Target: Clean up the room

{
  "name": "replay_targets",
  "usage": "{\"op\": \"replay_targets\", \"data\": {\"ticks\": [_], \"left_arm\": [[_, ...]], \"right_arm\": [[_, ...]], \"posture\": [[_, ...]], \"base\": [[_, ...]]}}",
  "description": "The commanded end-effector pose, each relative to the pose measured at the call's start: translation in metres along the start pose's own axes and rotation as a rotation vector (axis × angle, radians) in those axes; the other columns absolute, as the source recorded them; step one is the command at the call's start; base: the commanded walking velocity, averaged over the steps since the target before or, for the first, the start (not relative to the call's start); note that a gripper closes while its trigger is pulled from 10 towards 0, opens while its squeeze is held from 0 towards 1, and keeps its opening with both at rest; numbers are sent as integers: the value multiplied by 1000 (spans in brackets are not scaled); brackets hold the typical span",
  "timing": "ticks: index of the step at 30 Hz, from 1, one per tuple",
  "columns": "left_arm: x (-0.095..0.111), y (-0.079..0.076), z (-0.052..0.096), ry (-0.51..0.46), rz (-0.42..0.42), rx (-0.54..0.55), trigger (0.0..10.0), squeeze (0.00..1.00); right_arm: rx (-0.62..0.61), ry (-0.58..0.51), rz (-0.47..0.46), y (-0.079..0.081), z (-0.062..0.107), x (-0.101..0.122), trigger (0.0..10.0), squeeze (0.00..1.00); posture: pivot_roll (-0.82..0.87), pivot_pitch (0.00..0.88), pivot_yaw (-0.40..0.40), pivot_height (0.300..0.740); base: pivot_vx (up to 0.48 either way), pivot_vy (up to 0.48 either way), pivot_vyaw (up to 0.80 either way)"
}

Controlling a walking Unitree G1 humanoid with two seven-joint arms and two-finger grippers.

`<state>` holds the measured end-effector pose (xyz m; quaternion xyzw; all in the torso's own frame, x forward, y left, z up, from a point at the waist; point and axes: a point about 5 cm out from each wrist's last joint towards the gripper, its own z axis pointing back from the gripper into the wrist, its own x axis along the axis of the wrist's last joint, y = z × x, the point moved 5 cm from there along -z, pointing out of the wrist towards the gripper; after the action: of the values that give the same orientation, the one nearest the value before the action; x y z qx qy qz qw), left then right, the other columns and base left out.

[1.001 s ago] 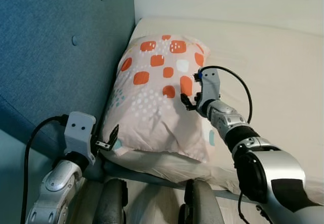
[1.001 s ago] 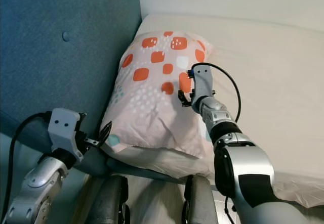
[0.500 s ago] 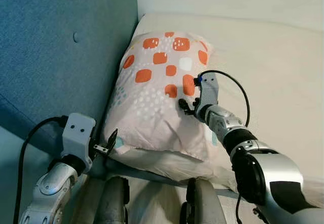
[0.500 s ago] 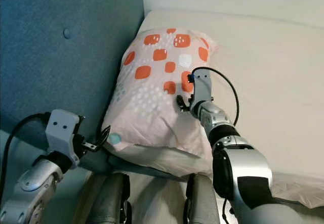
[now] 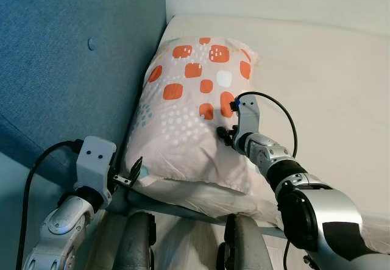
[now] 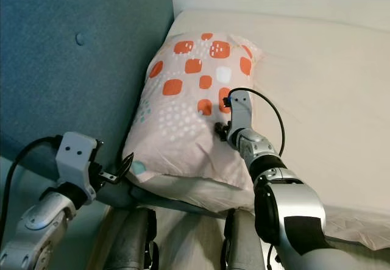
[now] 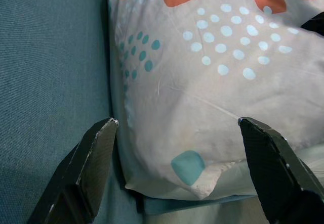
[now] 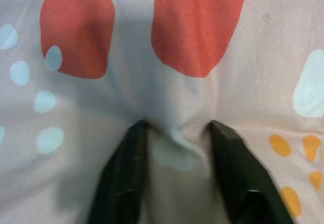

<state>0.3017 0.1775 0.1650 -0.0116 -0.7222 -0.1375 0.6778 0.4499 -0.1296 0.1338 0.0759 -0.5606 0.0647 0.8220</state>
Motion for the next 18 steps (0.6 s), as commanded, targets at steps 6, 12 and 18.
{"op": "replay_targets", "data": {"ticks": [6, 12, 18], "left_arm": [[-3, 1, 4, 25, -8, 4, 10000, 0], [-3, 0, 1, 23, -3, 9, 10000, 0], [-1, -1, -2, 14, 8, 18, 10000, 0]], "right_arm": [[-21, 19, -15, -5, 1, -9, 0, 0], [-60, -49, 34, -12, 2, 9, 0, 0], [-131, -249, 121, -18, 9, 64, 0, 0]], "posture": [[287, 394, -44, 608], [284, 389, -40, 608], [282, 386, -40, 608]], "base": [[0, 0, 0], [0, 0, 0], [0, 0, 0]]}}
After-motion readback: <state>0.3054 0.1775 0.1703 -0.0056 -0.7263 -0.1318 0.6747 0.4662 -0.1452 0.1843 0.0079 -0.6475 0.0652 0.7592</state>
